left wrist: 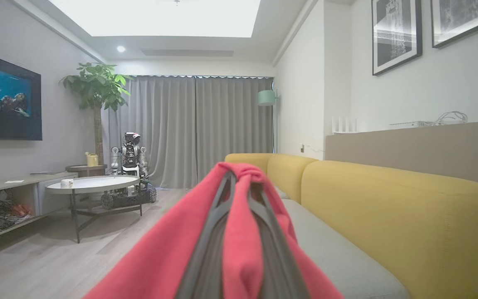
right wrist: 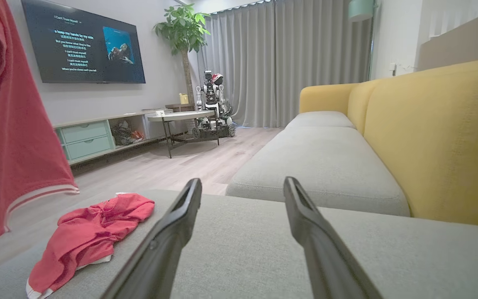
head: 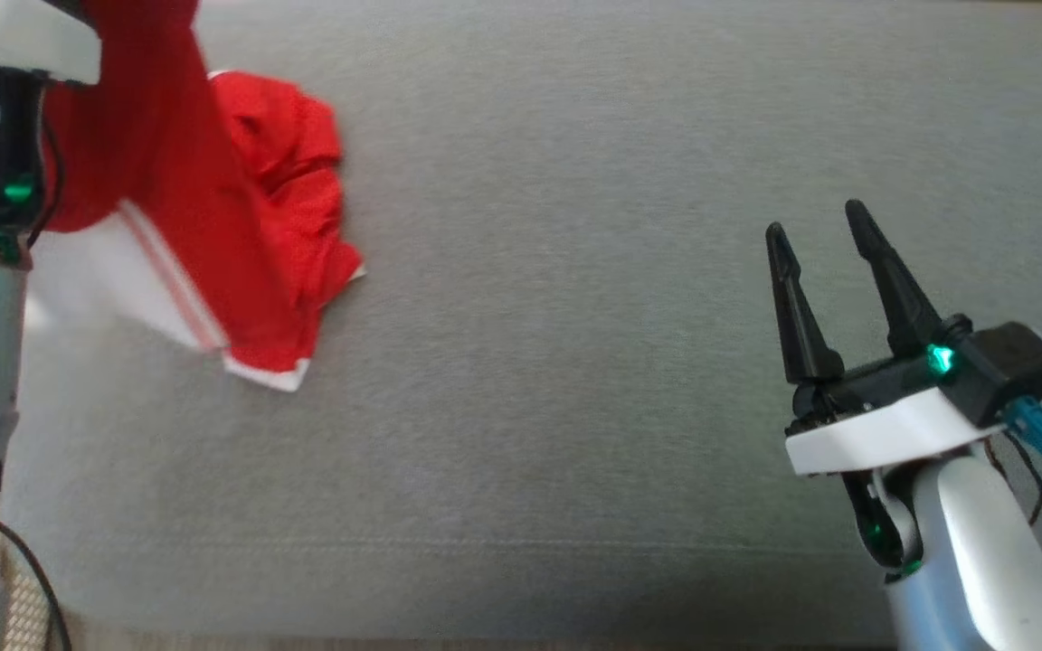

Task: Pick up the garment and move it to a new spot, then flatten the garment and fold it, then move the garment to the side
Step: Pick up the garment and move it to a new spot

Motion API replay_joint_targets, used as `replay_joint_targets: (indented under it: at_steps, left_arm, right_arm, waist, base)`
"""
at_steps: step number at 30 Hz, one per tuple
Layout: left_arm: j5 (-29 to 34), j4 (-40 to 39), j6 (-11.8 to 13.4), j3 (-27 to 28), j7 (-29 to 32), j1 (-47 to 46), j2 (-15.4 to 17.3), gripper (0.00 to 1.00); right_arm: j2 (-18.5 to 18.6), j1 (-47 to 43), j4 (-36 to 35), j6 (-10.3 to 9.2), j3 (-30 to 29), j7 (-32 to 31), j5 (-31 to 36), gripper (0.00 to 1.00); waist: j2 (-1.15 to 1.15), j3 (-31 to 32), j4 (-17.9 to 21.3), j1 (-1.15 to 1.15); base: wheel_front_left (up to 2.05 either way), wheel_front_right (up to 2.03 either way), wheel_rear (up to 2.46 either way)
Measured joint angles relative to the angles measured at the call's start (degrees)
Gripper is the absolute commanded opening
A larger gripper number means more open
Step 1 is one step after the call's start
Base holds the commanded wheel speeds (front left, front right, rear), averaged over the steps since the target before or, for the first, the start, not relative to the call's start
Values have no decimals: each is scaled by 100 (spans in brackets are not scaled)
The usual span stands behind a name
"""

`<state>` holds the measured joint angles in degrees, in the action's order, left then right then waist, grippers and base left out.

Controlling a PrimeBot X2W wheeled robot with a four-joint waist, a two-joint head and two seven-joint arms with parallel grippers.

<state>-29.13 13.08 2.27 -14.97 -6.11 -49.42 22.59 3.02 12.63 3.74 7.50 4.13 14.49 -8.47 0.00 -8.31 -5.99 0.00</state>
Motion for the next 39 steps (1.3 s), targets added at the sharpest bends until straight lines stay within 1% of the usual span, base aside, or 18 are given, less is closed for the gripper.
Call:
replay_joint_targets:
  at_steps: [4, 9, 10, 14, 16, 18, 21, 22, 26, 27, 28, 29, 31, 33, 39]
  left_arm:
    - [35, -170, 113, -142, 227, -12, -52, 0]
    - [210, -212, 194, -350, 350, -16, -108, 0]
    - [288, -210, 205, -458, 382, -25, -108, 0]
    - [531, -159, 175, -764, 457, -138, -124, 0]
    - [590, -99, 155, -911, 460, -274, -218, 0]
    - [662, 30, 122, -1106, 454, -424, -394, 0]
    - [843, 320, 54, -1532, 393, -548, -792, 0]
    - [843, 320, 54, -1532, 393, -548, -792, 0]
    - [938, 916, -49, -2059, 227, -556, -1457, 0]
    - [942, 1060, -109, -2179, 162, -556, -1596, 0]
    - [942, 1203, -140, -2276, 58, -553, -1723, 47]
    - [940, 1332, -192, -2385, -22, -552, -1820, 100]
    - [929, 1540, -288, -2620, -136, -532, -1937, 100]
    - [861, 1696, -330, -2819, -236, -491, -1991, 100]
    - [606, 1930, -336, -3085, -459, -477, -2000, 100]
  right_arm:
    - [0, -54, -7, -1, 1, 1, -77, 100]
    - [-1, -39, -63, 0, 1, 14, -145, 100]
    - [-1, -33, -96, -1, -2, 14, -188, 100]
    - [-1, -7, -216, -1, 62, 14, -274, 100]
    - [0, 30, -342, -1, 163, 14, -383, 100]
    - [-3, 102, -469, 0, 245, 14, -427, 100]
    - [-3, 142, -641, 0, 260, 15, -472, 100]
    - [-3, 142, -641, 0, 260, 15, -472, 100]
    - [-3, 185, -750, -1, 212, 14, -527, 100]
    - [-3, 220, -772, -1, 178, 14, -554, 100]
    - [-3, 248, -795, 0, 141, 15, -590, 100]
    - [-3, 274, -799, -1, 100, 14, -625, 100]
    - [-3, 316, -793, -1, 10, 15, -624, 100]
    - [-3, 315, -782, -1, -11, 15, -625, 100]
    - [-4, 314, -742, -1, 1, 15, -623, 100]
  waist:
    - [0, 16, 356, 0]
    - [0, -73, 851, 0]
    - [0, -137, 1063, 0]
    - [0, -305, 1500, 0]
    - [0, -406, 1721, 0]
    - [0, -509, 1936, 0]
    - [0, -670, 2231, 0]
    - [0, -670, 2231, 0]
    - [0, -883, 2566, 0]
    - [0, -934, 2634, 0]
    - [0, -984, 2697, 0]
    - [0, -1028, 2752, 0]
    - [0, -1102, 2836, 0]
    - [0, -1143, 2863, 0]
    - [0, -1092, 2642, 0]
  base:
    - [0, 0, 0]
    - [0, 0, 0]
    - [0, 0, 0]
    - [0, 0, 0]
    - [0, 0, 0]
    - [0, 0, 0]
    - [0, 0, 0]
    - [0, 0, 0]
    - [0, 0, 0]
    - [0, 0, 0]
    - [0, 0, 0]
    - [0, 0, 0]
    - [0, 0, 0]
    - [0, 0, 0]
    - [0, 0, 0]
